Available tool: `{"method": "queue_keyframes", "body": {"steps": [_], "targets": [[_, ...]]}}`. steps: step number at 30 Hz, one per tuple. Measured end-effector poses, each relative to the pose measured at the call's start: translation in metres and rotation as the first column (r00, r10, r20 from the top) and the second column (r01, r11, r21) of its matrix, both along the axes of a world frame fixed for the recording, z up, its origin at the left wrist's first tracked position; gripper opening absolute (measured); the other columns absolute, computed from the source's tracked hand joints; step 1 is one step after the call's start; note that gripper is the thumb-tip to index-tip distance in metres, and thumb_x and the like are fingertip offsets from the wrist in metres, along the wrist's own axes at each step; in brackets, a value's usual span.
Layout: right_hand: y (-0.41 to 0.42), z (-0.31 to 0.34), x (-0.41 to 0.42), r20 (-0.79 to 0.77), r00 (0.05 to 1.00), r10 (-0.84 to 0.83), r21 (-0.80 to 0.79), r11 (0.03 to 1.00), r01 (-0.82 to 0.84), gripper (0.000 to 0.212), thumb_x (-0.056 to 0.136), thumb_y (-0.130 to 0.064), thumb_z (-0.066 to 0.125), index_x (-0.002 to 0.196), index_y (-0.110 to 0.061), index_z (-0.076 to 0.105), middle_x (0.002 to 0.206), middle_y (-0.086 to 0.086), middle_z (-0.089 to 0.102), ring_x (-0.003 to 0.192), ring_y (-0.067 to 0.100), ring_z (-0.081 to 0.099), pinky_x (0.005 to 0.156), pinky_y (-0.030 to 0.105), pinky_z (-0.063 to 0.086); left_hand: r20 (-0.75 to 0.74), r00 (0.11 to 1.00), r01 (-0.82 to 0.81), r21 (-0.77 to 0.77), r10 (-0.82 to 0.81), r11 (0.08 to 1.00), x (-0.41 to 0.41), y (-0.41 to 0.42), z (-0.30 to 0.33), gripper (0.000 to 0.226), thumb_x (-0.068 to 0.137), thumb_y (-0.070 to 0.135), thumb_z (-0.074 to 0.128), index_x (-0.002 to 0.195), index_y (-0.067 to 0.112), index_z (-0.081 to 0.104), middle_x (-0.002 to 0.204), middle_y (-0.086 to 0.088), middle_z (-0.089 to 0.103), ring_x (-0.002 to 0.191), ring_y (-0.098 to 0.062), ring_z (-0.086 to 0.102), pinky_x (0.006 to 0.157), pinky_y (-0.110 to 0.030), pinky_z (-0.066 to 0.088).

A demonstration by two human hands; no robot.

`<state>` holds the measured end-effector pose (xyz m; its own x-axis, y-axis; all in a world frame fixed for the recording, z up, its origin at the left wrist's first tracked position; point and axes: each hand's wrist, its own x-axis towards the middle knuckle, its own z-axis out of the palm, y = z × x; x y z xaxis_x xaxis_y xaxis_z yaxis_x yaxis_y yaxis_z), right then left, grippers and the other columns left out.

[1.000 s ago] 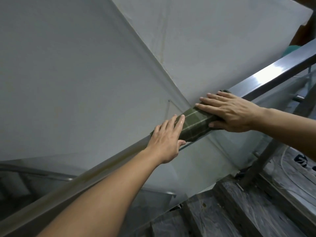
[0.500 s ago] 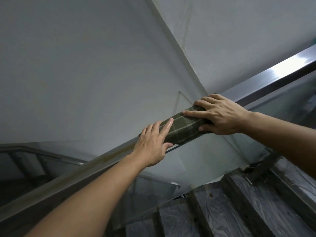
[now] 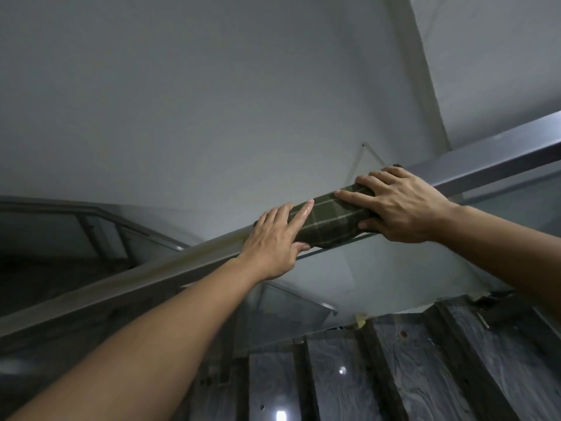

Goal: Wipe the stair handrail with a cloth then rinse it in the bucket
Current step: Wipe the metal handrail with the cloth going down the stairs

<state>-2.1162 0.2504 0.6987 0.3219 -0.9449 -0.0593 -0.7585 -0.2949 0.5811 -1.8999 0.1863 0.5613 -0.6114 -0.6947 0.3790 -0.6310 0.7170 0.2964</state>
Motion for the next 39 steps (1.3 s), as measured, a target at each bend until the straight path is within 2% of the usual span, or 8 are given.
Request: {"method": "queue_keyframes", "body": {"steps": [7,12,19,24,28,32,35,39], "targets": [[-0.013,-0.038,0.054,-0.022,0.997,0.068,0.022,0.998,-0.067,0.067,0.089,-0.055,0.036,0.146,-0.025,0.019,0.144,0.018,0.041,0.127,0.036,0.043,0.107,0.049,0.034,0.049,0.996,-0.081,0.069,0.078,0.994,0.051,0.005,-0.026,0.081,0.092,0.038,0.054,0.152,0.019,0.003,0.151,-0.012,0.027,0.14,-0.029,0.026,0.119,-0.042,0.018],[-0.019,-0.057,0.087,-0.007,0.994,0.11,0.043,0.993,-0.11,0.064,0.089,-0.05,0.039,0.144,-0.021,0.024,0.146,0.016,0.038,0.126,0.036,0.043,0.105,0.053,0.034,0.058,0.988,-0.15,0.148,0.143,0.978,0.076,0.008,-0.039,0.079,0.093,0.029,0.054,0.152,0.02,0.002,0.16,-0.009,0.014,0.148,-0.026,0.007,0.122,-0.042,0.008],[-0.028,-0.084,0.128,0.014,0.991,0.132,0.078,0.988,-0.133,0.065,0.089,-0.049,0.034,0.145,-0.019,0.02,0.143,0.017,0.04,0.126,0.036,0.042,0.106,0.053,0.033,0.048,0.981,-0.194,0.21,0.189,0.958,0.115,0.003,-0.061,0.082,0.089,0.022,0.059,0.152,0.018,0.007,0.159,-0.009,0.016,0.148,-0.026,0.011,0.121,-0.043,0.011],[-0.038,-0.111,0.166,0.021,0.985,0.172,0.091,0.981,-0.173,0.063,0.09,-0.047,0.032,0.145,-0.017,0.02,0.143,0.019,0.04,0.123,0.037,0.044,0.103,0.053,0.035,0.046,0.968,-0.25,0.309,0.248,0.918,0.151,0.001,-0.077,0.083,0.089,0.017,0.06,0.152,0.02,0.005,0.162,-0.005,0.011,0.149,-0.02,0.002,0.122,-0.043,0.001],[-0.045,-0.135,0.197,0.014,0.981,0.192,0.073,0.978,-0.193,0.065,0.09,-0.048,0.033,0.145,-0.016,0.019,0.143,0.019,0.04,0.123,0.037,0.043,0.102,0.052,0.035,0.13,0.943,-0.332,0.259,0.308,0.907,0.17,0.004,-0.088,0.089,0.086,0.017,0.063,0.151,0.011,0.003,0.162,-0.011,0.002,0.149,-0.025,-0.005,0.121,-0.045,-0.002],[-0.053,-0.142,0.214,0.071,0.979,0.193,0.094,0.976,-0.199,0.069,0.087,-0.055,0.039,0.144,-0.024,0.013,0.142,0.01,0.042,0.125,0.031,0.043,0.106,0.05,0.033,-0.026,0.96,-0.261,0.288,0.28,0.921,0.187,0.011,-0.112,0.084,0.088,0.007,0.057,0.151,0.011,0.001,0.162,-0.008,0.003,0.149,-0.02,-0.001,0.122,-0.039,0.003],[-0.054,-0.143,0.217,0.017,0.98,0.196,0.1,0.975,-0.197,0.067,0.087,-0.054,0.039,0.144,-0.023,0.022,0.145,0.009,0.042,0.132,0.032,0.039,0.108,0.049,0.031,-0.113,0.955,-0.229,0.298,0.273,0.926,0.204,0.004,-0.127,0.072,0.094,0.016,0.053,0.151,0.013,0.009,0.162,-0.003,0.008,0.149,-0.015,0.003,0.122,-0.037,0.004],[-0.051,-0.159,0.239,-0.029,0.986,0.162,0.085,0.984,-0.159,0.063,0.087,-0.047,0.038,0.141,-0.015,0.035,0.139,0.018,0.049,0.126,0.038,0.046,0.103,0.055,0.038,-0.165,0.949,-0.212,0.3,0.269,0.93,0.226,-0.006,-0.145,0.066,0.095,0.015,0.051,0.151,0.014,0.015,0.161,-0.001,0.012,0.149,-0.013,0.006,0.122,-0.036,0.004]]}}
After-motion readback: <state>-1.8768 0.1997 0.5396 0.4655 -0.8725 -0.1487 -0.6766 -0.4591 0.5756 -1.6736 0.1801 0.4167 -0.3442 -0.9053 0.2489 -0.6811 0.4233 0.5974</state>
